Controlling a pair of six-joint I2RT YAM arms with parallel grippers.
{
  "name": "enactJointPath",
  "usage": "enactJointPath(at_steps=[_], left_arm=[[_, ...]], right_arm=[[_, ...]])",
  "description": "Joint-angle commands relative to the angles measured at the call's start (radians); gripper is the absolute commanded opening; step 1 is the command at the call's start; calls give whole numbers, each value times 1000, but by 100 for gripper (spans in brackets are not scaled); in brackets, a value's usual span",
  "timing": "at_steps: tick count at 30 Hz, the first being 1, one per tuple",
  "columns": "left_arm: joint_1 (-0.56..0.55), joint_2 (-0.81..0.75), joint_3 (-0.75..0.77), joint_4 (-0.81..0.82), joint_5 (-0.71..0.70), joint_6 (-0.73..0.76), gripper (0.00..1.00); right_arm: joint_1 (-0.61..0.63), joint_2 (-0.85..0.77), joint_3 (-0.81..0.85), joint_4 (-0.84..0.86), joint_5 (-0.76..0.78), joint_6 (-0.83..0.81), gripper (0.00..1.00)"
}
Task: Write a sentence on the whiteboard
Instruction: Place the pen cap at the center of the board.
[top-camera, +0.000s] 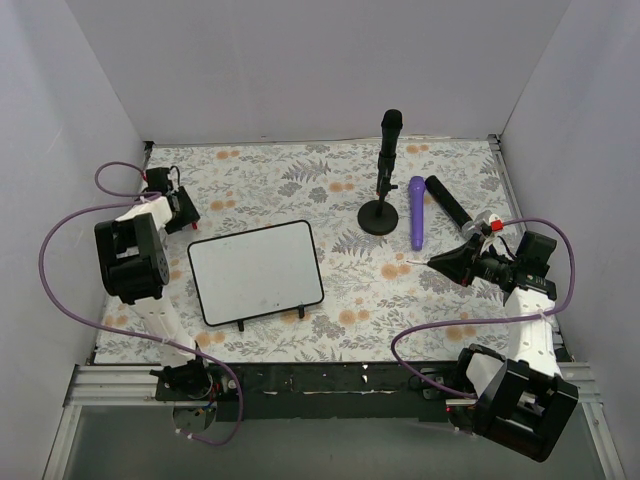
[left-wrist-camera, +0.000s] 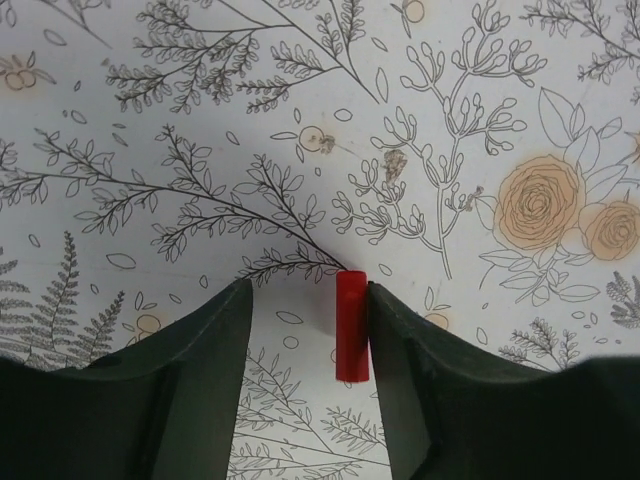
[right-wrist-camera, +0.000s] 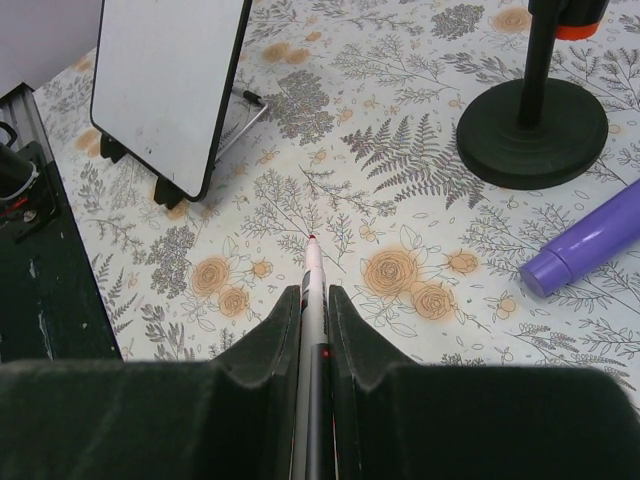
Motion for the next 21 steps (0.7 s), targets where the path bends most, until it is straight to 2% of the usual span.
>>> enactJointPath(at_steps=[1, 2, 8, 9, 11, 13, 14, 15, 20, 21], left_arm=[[4, -110, -9, 9, -45, -19, 53], [6, -123, -8, 9, -42, -22, 59], [6, -253, 23, -17, 21, -33, 70], [4, -272, 35, -20, 38, -34, 76], [6, -328, 47, -35, 131, -31, 85], [4, -373, 49, -39, 214, -30, 88], [4, -417, 44, -37, 339, -16, 93], [2, -439, 40, -39, 375, -17, 98], [-22, -595, -81, -10, 498, -17, 98], [-59, -643, -90, -3, 585, 19, 98]], right_arm=[[-5, 7, 37, -3, -30, -10, 1], [-5, 9, 37, -3, -32, -10, 1], [-5, 15, 33, -6, -30, -18, 1], [-5, 16, 33, -7, -26, -19, 1], [-5, 13, 33, -17, -21, -28, 1], [-5, 13, 33, -18, -18, -38, 1], [-5, 12, 33, -23, -13, -41, 1], [-5, 12, 34, -24, -12, -44, 1], [-5, 9, 33, -33, -2, -59, 1], [-5, 10, 31, -33, -4, -61, 1]])
